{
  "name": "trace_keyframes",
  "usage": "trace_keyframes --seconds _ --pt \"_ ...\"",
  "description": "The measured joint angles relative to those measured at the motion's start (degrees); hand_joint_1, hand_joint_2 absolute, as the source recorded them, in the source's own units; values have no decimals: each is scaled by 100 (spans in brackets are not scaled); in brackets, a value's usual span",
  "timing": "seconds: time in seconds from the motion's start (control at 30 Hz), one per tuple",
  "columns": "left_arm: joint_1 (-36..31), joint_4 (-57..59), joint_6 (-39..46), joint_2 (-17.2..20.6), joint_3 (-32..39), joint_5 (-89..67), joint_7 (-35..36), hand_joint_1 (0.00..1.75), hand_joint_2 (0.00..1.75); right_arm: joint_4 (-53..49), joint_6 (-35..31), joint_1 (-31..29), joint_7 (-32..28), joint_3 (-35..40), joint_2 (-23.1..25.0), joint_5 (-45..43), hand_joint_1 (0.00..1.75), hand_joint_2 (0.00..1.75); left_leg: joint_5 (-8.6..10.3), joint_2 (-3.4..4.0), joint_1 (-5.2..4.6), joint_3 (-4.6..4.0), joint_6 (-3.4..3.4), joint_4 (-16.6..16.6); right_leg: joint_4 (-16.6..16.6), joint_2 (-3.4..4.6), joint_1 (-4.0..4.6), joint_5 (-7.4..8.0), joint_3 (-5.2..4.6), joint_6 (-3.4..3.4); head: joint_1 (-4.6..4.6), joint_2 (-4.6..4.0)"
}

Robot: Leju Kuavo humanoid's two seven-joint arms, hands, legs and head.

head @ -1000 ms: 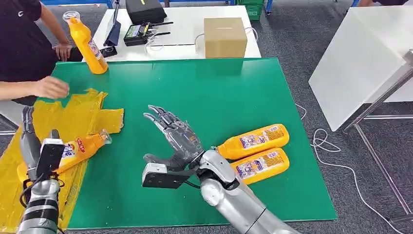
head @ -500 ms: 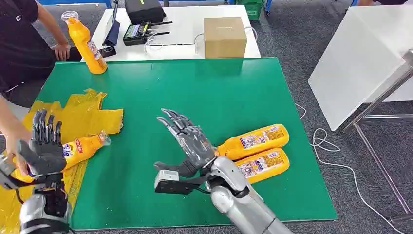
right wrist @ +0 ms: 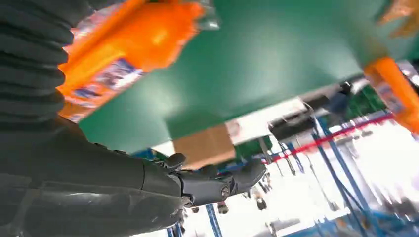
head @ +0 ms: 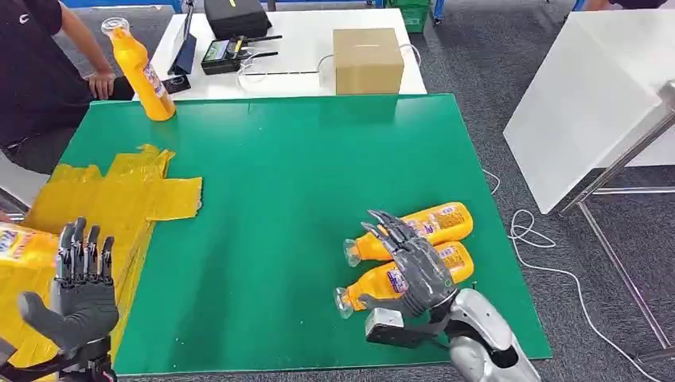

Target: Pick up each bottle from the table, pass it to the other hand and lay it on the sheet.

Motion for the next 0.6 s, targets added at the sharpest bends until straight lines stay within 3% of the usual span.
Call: trace_keyframes --seconds 0.17,0.4,0.47,0.6 --pt "-4 -22 13 -24 -35 -20 7 0 0 -9 180 0 2 -230 -352 -83 0 175 1 0 2 4 0 0 1 1 2 1 3 0 0 0" --pt "-4 -24 18 -26 -53 -11 11 0 0 -20 200 2 28 -261 -425 -72 0 175 1 0 2 4 0 0 1 1 3 1 3 0 0 0" --pt "-28 -22 68 -24 -127 57 24 0 0 -31 418 -3 90 -418 -744 -134 0 175 2 -1 1 0 1 0 1 0 1 0 4 1 0 0" --pt "-102 -22 83 -15 -171 107 35 0 0 -20 603 -33 111 -479 -938 -140 0 175 1 -1 0 0 1 0 0 0 -1 0 4 1 0 0"
